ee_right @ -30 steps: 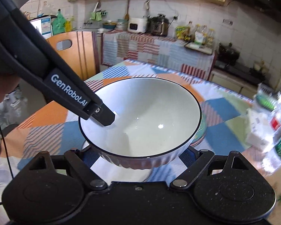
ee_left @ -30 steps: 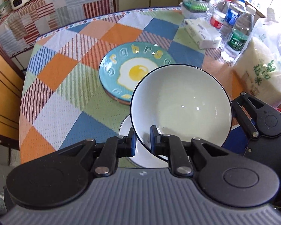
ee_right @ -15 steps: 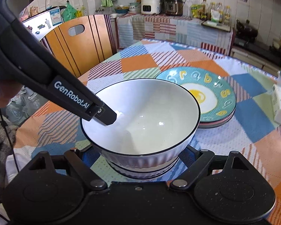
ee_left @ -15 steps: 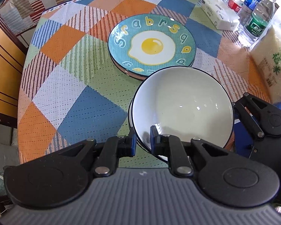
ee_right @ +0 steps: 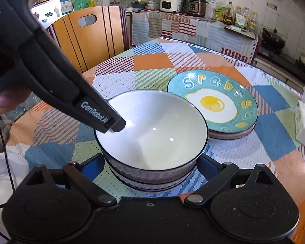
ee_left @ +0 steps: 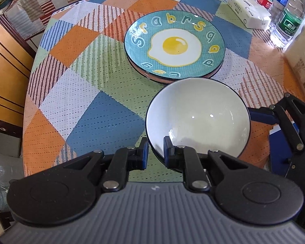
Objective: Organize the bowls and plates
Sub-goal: 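Open the right gripper to release the bowl onto the stack, then grasp the rim of the stacked bowls with the right gripper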
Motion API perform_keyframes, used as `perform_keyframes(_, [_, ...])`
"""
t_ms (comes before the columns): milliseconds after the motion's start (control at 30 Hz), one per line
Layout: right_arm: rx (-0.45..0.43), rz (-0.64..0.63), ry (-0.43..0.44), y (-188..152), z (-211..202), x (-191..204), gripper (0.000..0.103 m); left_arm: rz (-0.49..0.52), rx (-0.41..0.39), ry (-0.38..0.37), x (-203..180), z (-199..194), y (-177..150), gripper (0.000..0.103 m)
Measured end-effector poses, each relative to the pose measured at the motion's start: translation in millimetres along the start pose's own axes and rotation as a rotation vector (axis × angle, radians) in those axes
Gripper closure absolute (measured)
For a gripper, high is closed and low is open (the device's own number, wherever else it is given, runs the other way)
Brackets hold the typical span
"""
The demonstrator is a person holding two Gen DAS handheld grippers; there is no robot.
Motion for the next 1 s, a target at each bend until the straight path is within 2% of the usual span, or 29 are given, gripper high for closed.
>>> perform_keyframes(300, [-0.048, -0.018, -0.008, -10, -31, 0, 0.004, -0.043, -0.052, -0.067, 17, -30, -13, 0.087])
perform_keyframes(567, [-0.021, -0.018, 0.015, -21, -40, 1, 0.004, -0.097, -0.09, -0.165, 39, -45, -28, 0.073])
perform_keyframes(667, [0.005, -0.01, 0.026, -27, -35, 1, 0.004, -0.098, -0.11, -0.182, 44, -45, -33, 0.067])
perform_keyframes(833, [0.047, 0.023, 0.062, -35, -20, -2, 0.004, -0.094, -0.136, -0.213, 48, -41, -36, 0.05])
perform_keyframes(867, [0.048, 0.03, 0.072, -35, -16, -3, 0.004, -0.098, -0.141, -0.218, 48, -40, -36, 0.048])
perform_keyframes(933, [0.035, 0.024, 0.074, -36, -7, -4, 0.004, -0.108, -0.155, -0.225, 50, -35, -34, 0.034])
perform_keyframes(1000, [-0.005, -0.027, 0.048, -38, 2, -1, 0.004, -0.13, -0.159, -0.221, 52, -28, -30, 0.03])
Point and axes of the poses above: each gripper's, at about its wrist camera, not at the fingertips, and z roughly the way its jaws point, x to its left, y to its top, the point moved 2 cm from there along z, roughly the way its jaws point, and after that the axes turned 15 degrees about x, right-handed, at the moved point
